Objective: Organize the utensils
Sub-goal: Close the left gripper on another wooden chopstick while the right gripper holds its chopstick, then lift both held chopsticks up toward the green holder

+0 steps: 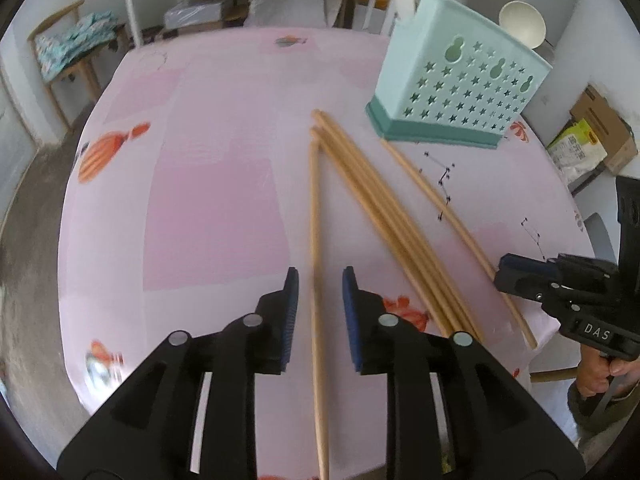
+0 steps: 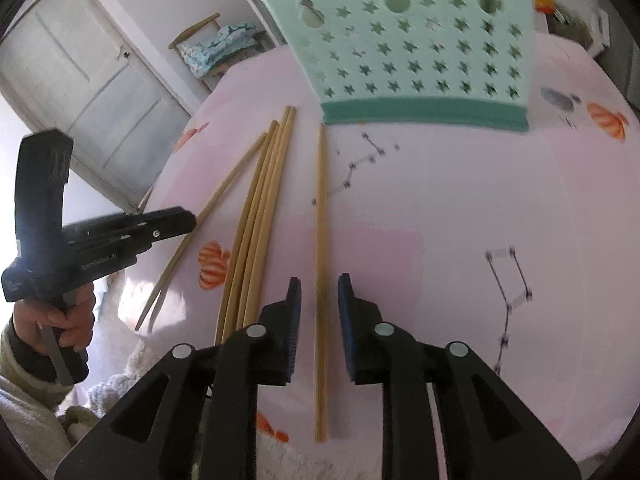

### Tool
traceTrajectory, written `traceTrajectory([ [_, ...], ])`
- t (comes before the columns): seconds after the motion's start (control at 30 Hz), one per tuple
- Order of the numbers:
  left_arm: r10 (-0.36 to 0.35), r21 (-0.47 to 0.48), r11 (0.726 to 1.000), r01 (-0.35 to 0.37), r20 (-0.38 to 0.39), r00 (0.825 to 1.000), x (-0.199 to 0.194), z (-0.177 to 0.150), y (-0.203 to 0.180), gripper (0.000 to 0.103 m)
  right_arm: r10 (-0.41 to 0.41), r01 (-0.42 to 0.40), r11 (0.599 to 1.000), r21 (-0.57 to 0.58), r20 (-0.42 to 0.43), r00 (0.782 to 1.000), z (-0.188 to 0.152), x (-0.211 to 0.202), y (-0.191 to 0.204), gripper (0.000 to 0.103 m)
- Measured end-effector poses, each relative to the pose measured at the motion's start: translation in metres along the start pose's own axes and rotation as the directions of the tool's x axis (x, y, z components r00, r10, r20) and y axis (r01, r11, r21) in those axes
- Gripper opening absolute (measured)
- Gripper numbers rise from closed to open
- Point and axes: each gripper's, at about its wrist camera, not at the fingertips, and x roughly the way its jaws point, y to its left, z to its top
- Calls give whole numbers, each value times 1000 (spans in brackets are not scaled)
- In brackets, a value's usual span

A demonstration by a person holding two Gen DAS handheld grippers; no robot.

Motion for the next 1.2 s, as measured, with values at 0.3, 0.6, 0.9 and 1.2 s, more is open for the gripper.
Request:
traceTrajectory([
  [0.3,56,139,989,-51,-31,998,42,45,-13,22,-10,10,997,-82,0,1000,49,35,7,20],
  [0.6,82,137,987,-80,-13,997,57,72,-8,5,-50,51,992,-118,6,999,76,55,9,7],
  [0.9,81,90,993,-78,-22,996,45,52,3,5,-58,55,993,-108,-21,998,54,38,2,7],
  [1.2,99,138,986,-94,-31,995,42,48,-4,7,-46,40,988,-152,-36,998,63,48,9,8],
])
